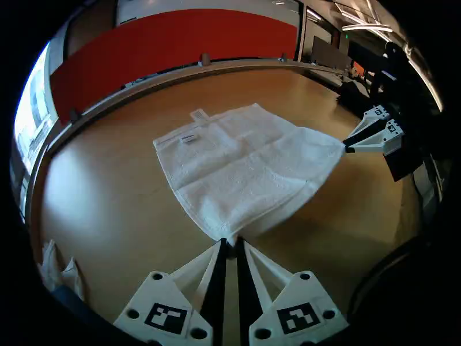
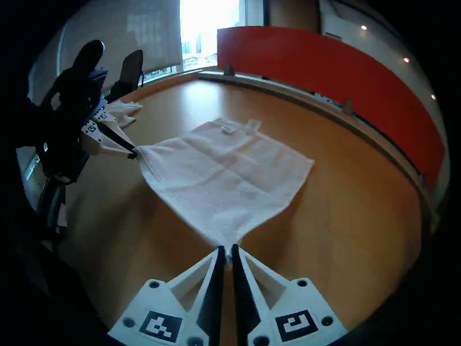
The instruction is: Fold towel
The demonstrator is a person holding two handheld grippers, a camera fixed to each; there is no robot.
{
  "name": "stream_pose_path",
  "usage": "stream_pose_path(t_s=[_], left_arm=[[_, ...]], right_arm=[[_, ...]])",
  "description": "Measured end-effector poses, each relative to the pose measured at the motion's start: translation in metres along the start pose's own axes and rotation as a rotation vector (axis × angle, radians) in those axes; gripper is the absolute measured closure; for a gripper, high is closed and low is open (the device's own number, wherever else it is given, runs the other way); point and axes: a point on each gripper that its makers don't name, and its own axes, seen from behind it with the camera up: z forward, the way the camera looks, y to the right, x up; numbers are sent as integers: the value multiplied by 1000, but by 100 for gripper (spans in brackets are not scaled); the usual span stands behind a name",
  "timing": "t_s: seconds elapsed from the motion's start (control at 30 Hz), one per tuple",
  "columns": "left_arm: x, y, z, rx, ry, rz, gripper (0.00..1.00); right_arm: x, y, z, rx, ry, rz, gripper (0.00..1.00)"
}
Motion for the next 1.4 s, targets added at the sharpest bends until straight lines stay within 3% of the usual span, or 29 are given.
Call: stream_pose_path(t_s=[0.37, 0.87, 1.4], left_arm=[[14, 7, -27, 9, -3, 5, 88], [30, 25, -68, -2, -3, -11, 88], [28, 46, -96, 3, -15, -41, 88]], right_arm=[[33, -1, -35, -13, 66, 7, 91], [54, -11, -76, -21, 112, 8, 91], [60, -16, -103, -23, 128, -11, 91]])
